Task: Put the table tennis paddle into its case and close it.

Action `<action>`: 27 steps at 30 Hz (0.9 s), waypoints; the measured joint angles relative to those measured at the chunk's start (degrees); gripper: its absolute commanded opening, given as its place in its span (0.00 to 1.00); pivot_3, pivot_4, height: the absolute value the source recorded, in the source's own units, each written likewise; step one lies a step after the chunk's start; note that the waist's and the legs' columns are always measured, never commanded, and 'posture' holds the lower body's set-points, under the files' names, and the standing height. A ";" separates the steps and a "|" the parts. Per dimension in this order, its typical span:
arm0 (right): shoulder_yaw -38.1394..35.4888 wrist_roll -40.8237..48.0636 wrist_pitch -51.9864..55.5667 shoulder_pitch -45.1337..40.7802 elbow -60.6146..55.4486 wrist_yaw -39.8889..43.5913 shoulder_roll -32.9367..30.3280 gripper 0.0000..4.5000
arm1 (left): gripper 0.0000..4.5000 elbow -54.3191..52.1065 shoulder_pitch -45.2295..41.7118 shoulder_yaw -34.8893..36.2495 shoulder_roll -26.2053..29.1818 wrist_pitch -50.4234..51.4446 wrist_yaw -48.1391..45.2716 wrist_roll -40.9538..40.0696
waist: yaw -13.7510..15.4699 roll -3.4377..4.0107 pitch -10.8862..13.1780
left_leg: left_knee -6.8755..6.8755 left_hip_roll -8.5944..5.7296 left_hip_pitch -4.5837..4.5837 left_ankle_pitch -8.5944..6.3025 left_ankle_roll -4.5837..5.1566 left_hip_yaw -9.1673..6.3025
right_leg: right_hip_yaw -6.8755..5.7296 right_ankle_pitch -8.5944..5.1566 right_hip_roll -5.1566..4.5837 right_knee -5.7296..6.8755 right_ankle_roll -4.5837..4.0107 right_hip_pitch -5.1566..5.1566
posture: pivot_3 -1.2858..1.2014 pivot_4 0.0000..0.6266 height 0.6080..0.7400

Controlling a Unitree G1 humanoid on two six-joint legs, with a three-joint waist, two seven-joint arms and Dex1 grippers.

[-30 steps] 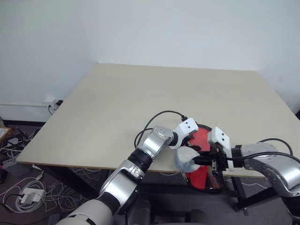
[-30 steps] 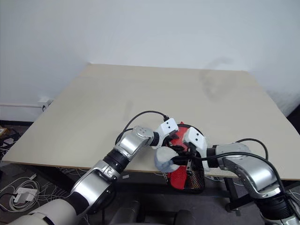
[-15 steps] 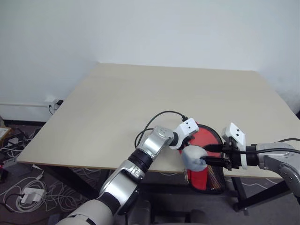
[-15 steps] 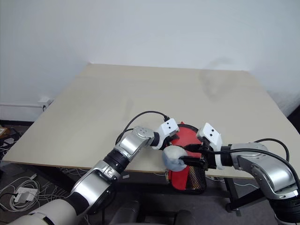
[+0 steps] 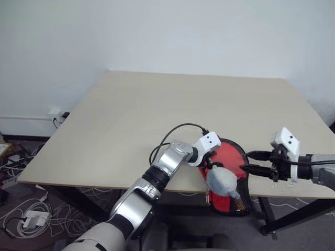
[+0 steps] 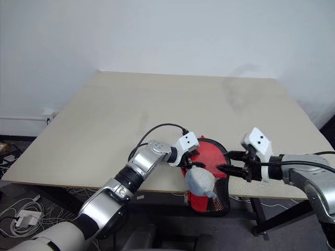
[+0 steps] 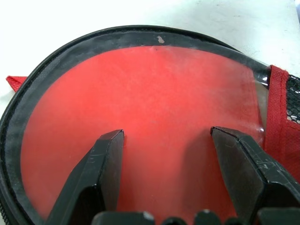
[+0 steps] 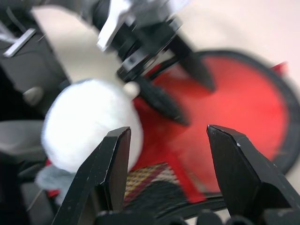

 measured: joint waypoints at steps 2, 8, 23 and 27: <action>-0.95 0.47 0.02 -0.72 0.02 -0.68 0.15 0.62 | 0.69 1.27 -0.47 0.65 -0.01 -0.89 0.20 -0.02 | -0.07 0.01 0.01 | 0.00 0.00 0.00 0.00 0.00 0.00 | 0.00 0.00 0.00 0.00 0.00 -0.01 | 0.52 0.00 0.81; -3.10 2.38 0.26 -2.77 -0.01 -3.31 1.74 0.62 | 0.69 9.00 -4.20 4.96 0.11 -4.35 3.44 -0.34 | -0.15 0.03 0.24 | -0.01 0.00 -0.05 0.00 0.00 -0.01 | -0.01 0.00 0.00 0.00 0.00 -0.09 | 0.52 0.00 0.81; -2.96 5.76 2.04 -4.63 -2.66 -9.83 4.79 0.63 | 0.99 9.78 -10.66 19.62 17.07 -11.21 -9.05 -8.03 | -0.38 -0.03 0.84 | -0.07 0.01 -0.46 -0.01 -0.05 0.13 | 0.11 0.13 0.08 0.05 -0.16 -0.65 | 0.52 0.00 0.81; -0.16 5.58 2.30 -6.59 -3.05 -10.73 5.14 0.63 | 0.99 -0.74 -5.13 22.26 27.14 -9.83 -17.17 -11.93 | -0.69 0.01 0.84 | -0.10 0.08 -0.43 -0.02 -0.07 0.15 | 0.11 0.14 0.13 0.07 -0.17 -0.65 | 0.52 0.00 0.81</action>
